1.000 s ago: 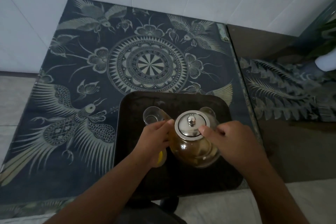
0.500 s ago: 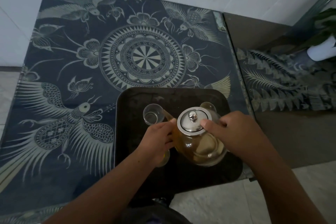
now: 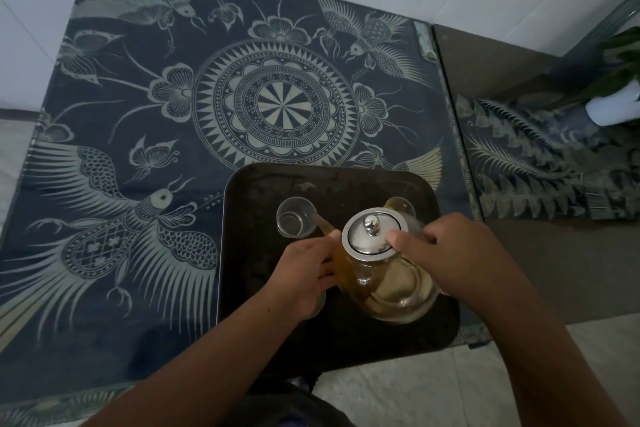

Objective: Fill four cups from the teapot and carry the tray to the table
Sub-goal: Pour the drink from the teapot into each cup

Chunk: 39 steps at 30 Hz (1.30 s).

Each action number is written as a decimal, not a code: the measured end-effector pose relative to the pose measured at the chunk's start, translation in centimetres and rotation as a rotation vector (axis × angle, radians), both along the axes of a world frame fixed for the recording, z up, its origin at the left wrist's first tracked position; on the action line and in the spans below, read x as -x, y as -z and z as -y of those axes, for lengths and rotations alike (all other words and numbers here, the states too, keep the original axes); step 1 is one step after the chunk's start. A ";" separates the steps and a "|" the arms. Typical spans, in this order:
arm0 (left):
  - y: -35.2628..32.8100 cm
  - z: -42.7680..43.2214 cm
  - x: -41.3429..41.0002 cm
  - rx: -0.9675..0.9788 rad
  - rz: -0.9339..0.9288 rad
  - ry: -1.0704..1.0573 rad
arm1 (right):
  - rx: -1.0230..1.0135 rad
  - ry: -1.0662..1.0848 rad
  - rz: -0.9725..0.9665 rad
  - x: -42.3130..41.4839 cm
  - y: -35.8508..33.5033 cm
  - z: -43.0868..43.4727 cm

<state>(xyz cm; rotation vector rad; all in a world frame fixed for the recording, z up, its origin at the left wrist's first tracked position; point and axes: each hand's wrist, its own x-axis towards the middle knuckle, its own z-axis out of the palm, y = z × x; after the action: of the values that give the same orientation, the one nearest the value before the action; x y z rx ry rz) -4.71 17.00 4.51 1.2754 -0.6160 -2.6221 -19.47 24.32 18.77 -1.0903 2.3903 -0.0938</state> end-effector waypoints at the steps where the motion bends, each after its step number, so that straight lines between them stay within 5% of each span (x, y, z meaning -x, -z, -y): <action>1: 0.0 0.0 0.0 -0.004 -0.001 0.005 | -0.013 -0.001 0.000 0.0 0.0 0.0; 39: -0.6 1.2 -0.4 -0.143 -0.016 -0.017 | -0.193 -0.005 -0.093 -1.7 -1.3 4.4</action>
<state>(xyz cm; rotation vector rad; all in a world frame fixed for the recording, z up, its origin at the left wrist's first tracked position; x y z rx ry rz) -4.27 15.83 5.14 1.2898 -0.4200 -2.7015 -17.79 19.89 20.04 -1.0294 2.4194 0.1896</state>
